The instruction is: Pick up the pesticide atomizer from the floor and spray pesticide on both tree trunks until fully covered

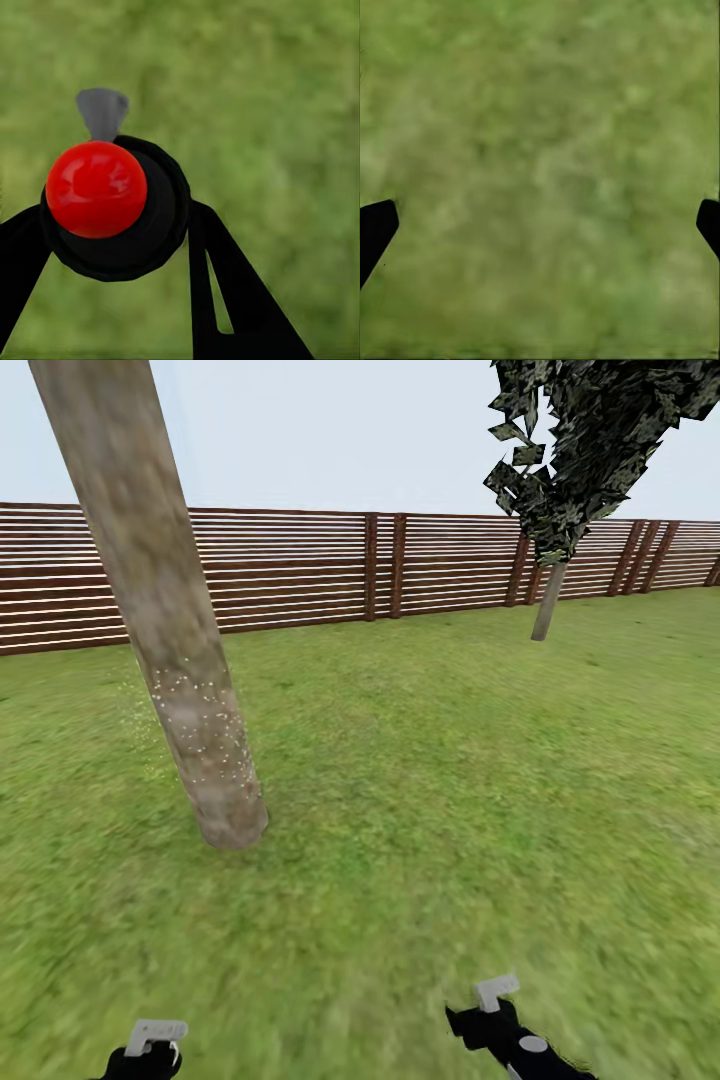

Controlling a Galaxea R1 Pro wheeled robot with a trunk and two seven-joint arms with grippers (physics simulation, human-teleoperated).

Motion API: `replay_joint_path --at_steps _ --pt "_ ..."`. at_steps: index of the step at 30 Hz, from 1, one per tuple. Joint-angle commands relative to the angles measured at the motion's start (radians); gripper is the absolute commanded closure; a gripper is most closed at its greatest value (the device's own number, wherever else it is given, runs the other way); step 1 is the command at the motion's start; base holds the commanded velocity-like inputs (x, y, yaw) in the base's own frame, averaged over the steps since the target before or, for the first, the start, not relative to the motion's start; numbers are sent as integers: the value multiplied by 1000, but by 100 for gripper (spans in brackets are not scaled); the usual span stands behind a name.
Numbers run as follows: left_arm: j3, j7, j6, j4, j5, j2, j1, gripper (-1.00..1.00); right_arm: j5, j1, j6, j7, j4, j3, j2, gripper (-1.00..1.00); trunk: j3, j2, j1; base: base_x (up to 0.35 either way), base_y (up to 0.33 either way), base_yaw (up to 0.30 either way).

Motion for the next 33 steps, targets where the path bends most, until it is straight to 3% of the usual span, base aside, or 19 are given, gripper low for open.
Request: replay_joint_path --at_steps 1,5,8,12,13,15,18,33 --pt "-8 -3 -2 4 11 1 0 100 11 0 -4 4 40 -9 0 -100 -1 0 0 0 0 0" --pt "-8 -2 -3 37 15 0 1 100 10 24 -4 5 125 -9 5 -100 -1 0 0 0 0 0" --pt "-8 -1 -4 49 15 1 3 100 10 75 -2 5 137 -8 8 -100 -1 0 0 0 0 0" --pt "-8 0 -5 59 16 1 10 100 8 87 -15 4 137 -10 7 -100 -1 0 0 0 0 0" --pt "-7 0 -5 59 16 1 10 100 6 95 -97 -5 137 -11 6 -100 -1 0 0 0 0 0" --pt "-6 0 -6 59 17 1 11 100 6 122 -287 -93 137 -12 8 -100 -1 0 0 0 0 0" --pt "-6 0 -6 60 17 1 11 100 8 132 -380 -174 139 -12 9 -100 -1 0 0 0 0 0" --pt "-7 0 -7 61 18 -1 12 100 10 140 -395 -186 163 -11 6 -100 -1 0 0 0 0 0"
